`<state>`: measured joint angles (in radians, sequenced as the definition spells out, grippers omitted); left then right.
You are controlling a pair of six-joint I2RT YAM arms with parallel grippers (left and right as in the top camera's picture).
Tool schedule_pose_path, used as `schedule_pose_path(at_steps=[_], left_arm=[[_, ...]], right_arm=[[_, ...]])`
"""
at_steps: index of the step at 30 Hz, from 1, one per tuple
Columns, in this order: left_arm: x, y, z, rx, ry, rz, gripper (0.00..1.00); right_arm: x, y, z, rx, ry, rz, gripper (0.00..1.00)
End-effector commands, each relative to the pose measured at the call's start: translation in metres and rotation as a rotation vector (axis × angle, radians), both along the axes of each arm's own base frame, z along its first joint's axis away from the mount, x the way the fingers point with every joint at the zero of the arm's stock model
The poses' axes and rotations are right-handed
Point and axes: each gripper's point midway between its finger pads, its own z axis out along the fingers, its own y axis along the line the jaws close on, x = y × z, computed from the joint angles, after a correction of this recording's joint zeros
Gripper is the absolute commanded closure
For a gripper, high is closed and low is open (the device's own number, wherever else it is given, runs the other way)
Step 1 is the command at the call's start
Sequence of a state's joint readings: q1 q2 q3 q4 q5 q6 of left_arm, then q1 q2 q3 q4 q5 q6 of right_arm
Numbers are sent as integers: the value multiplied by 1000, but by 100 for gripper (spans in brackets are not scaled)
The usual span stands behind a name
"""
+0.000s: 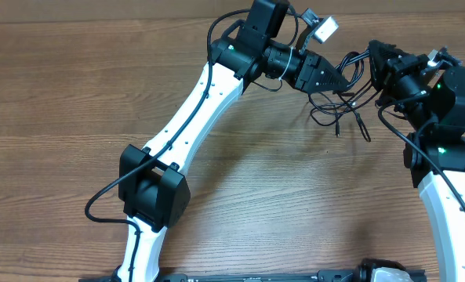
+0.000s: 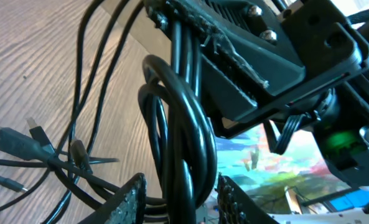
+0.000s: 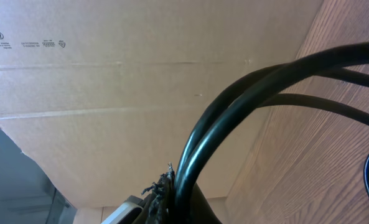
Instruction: Untangle cables
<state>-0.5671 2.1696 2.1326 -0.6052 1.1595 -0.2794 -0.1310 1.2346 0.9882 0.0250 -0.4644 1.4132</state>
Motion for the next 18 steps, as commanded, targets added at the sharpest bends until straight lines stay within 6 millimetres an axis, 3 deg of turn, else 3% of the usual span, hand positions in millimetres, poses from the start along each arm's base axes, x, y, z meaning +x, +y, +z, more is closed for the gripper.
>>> schedule_pose_path(at_steps=[1,10,18], left_arm=[[-3,1,7,-34,-15,-38,67],[-5,2,5,-23,-3,-41,75],[-5,3,3,-16,4,-37,72]], right_arm=[[0,0,8,-2,-24,0,96],[0,-1,8,-3,-24,-8,96],[0,-2,8,-4,-24,-11,96]])
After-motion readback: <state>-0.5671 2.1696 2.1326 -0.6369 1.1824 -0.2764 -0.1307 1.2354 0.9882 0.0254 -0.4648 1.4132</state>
